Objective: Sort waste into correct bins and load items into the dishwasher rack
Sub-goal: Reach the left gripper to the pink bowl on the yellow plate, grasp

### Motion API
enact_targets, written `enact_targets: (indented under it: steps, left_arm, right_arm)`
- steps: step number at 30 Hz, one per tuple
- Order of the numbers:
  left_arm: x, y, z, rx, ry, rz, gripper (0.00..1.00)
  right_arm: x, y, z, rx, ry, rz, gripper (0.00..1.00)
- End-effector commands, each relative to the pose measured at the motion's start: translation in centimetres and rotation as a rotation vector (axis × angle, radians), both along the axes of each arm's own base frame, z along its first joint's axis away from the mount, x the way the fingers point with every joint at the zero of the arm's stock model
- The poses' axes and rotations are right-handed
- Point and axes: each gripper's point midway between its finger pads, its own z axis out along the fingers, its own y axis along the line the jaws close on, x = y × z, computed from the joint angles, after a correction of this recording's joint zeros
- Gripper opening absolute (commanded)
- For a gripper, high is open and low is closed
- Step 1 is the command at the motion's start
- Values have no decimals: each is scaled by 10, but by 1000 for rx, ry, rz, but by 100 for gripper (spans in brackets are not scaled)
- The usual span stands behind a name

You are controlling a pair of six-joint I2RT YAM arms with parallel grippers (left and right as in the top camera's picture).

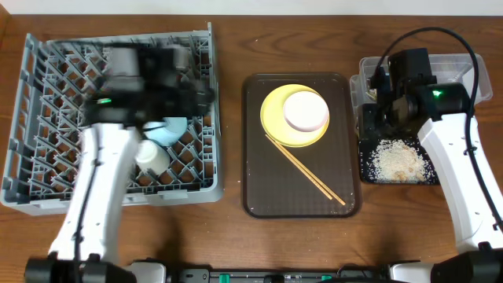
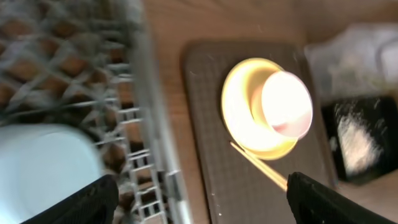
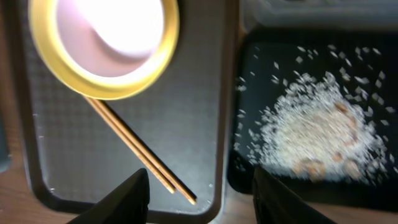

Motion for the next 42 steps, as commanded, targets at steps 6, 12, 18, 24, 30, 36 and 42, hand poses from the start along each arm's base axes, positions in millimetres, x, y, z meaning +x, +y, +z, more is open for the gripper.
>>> enact_targets:
  steps: [6,12,18,24,30,36,42]
  left_arm:
    - [15,-79,-31,269,-101,-135,88]
    - [18,-144,-45,354,-233,-281,89]
    - [11,-205,-78,409,-311,-448,89]
    - [2,-242,-116,436,-333,-558,89]
    - [4,-247,-146,465,-313,-585,85]
    - [16,-232,-164,573,-310,-540,72]
    - [15,-230,-167,582,-304,-538,52]
  right_arm:
    - [-10,-59,-3,-67,60,-250,50]
    - [-17,-83,-5,-60,87,-332,52]
    - [-20,-85,-5,-60,96,-341,56]
    - [-20,-85,-5,-61,97,-340,59]
    - [-20,-85,-5,-62,97,-332,59]
    - [-21,-85,-5,-63,100,-330,59]
    - [-21,-85,-5,-63,101,-330,58]
